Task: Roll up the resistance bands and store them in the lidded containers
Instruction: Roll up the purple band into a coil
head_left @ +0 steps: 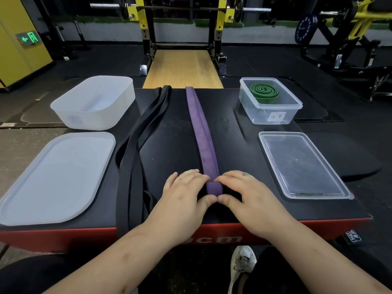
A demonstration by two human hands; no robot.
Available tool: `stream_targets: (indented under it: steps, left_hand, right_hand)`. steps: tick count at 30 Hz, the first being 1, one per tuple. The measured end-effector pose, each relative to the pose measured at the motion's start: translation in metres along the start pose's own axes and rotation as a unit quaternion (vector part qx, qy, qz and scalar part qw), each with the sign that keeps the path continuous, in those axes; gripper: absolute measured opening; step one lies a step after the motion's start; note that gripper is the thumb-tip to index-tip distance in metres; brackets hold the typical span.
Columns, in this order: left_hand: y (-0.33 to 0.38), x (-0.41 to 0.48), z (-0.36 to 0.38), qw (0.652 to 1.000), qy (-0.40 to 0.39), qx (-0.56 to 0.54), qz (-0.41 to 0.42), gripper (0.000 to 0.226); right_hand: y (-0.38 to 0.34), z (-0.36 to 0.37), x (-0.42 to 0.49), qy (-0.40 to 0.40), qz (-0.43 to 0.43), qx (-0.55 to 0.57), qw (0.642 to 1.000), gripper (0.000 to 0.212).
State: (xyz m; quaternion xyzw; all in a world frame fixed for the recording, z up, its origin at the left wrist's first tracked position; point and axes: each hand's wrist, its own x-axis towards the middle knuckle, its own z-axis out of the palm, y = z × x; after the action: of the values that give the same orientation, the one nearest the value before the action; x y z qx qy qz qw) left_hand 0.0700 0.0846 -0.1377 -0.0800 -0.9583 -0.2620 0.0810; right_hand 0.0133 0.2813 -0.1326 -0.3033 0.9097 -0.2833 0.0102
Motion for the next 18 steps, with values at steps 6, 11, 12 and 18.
stream_targets:
  steps: [6,11,12,18]
  left_hand:
    - [0.0,0.0,0.0,0.999,0.028,-0.007,0.012,0.046]
    - [0.002,-0.007,-0.002,1.0,0.001,0.002,0.023,0.04]
    - [0.002,-0.007,-0.003,1.0,-0.002,-0.001,0.024,0.041]
    - [-0.001,-0.003,-0.006,1.0,-0.023,-0.007,0.02,0.047]
  right_hand:
    - [-0.001,-0.001,0.002,0.003,-0.001,0.021,1.0,0.031]
    - [-0.003,0.001,-0.008,-0.017,0.011,0.021,1.0,0.037]
    - [-0.003,0.0,-0.009,-0.021,0.02,0.019,0.999,0.04]
    - [-0.003,0.002,-0.006,-0.018,0.005,-0.011,1.0,0.049]
